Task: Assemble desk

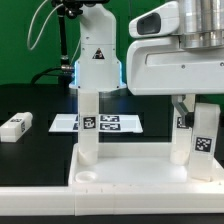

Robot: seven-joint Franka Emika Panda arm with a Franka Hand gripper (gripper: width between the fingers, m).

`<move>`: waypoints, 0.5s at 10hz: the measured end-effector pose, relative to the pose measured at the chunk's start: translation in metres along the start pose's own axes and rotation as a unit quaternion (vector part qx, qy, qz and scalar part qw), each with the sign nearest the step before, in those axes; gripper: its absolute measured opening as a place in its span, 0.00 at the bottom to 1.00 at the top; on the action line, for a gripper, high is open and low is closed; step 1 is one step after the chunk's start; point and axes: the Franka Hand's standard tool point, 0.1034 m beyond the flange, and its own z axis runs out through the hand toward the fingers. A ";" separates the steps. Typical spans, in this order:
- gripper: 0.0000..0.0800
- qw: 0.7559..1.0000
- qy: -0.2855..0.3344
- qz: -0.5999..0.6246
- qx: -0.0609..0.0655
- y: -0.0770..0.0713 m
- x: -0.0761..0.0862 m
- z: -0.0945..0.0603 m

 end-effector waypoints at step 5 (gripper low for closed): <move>0.38 0.931 -0.006 0.364 -0.008 0.005 -0.001 0.001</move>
Offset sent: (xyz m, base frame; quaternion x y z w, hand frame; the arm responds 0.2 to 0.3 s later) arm 0.0027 -0.0099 0.0081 -0.0134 0.0621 0.4241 0.9034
